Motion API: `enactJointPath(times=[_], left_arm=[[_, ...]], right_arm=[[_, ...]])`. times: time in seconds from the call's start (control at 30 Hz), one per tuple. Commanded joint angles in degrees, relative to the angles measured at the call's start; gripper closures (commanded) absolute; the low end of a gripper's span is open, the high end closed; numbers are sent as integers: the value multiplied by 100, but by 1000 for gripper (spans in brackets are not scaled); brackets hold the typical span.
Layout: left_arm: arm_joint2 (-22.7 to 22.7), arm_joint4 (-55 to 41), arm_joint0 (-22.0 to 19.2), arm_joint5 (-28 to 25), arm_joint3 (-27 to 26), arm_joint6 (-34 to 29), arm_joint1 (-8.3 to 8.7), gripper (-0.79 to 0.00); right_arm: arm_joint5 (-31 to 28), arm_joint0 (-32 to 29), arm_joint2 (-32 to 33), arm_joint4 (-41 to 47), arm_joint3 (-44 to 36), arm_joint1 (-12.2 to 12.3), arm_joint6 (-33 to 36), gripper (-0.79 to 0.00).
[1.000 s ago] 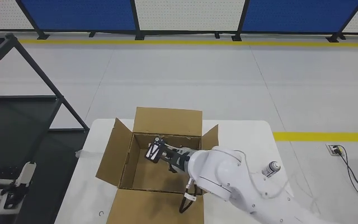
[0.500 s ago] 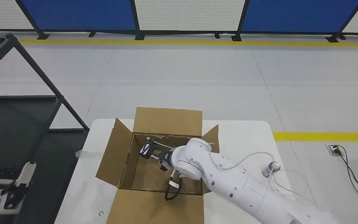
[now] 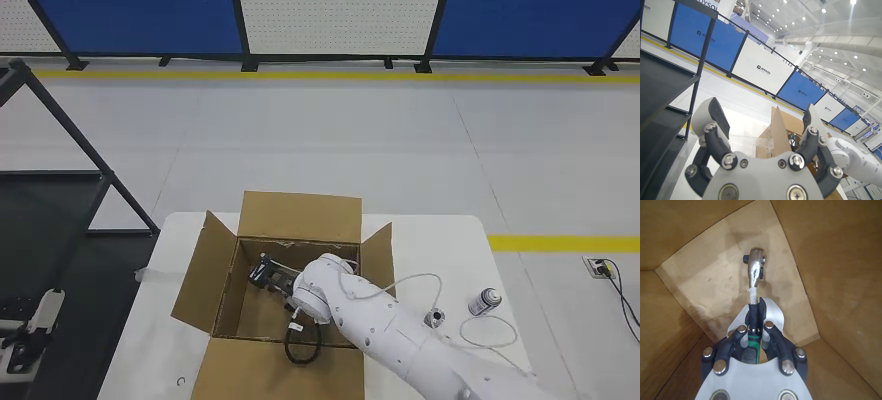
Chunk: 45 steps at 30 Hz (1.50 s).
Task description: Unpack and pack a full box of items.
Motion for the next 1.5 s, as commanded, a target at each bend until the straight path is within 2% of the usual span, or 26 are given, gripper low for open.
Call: enactJointPath(times=[0.0,0.07,0.17,0.47,0.6,0.7,0.8,0.9,1.03,1.13,1.27,1.47], left_arm=[[0,0,0,0,0,0,0,-785],[0,0,0,0,0,0,0,-785],[0,0,0,0,0,0,0,-785],[0,0,0,0,0,0,0,-785],[0,0,0,0,0,0,0,-785],[0,0,0,0,0,0,0,-785],[0,0,0,0,0,0,0,-785],[0,0,0,0,0,0,0,-785],[0,0,0,0,0,0,0,-785],[0,0,0,0,0,0,0,-785],[0,0,0,0,0,0,0,-785],[0,0,0,0,0,0,0,-785]], right_arm=[[-18,7,-3,-14,160,-86,7,-166],[5,13,-4,-42,313,-173,24,-259],[0,18,13,-68,545,-281,26,-308],[-154,149,204,-130,770,-431,-210,-292],[-95,226,383,-260,437,-322,-338,-296],[-29,193,589,-407,-100,-123,-336,-289],[-18,3,870,-691,-996,198,-237,-289],[162,-408,1319,-1194,-2323,631,52,-289],[281,-1471,2312,-2102,-4580,1294,796,-296],[-57,-2470,3168,-2596,-6134,1682,1224,-286],[-431,-3546,4067,-3016,-7494,1972,1338,-289],[-736,-4948,5411,-3065,-8835,2224,994,-302]])
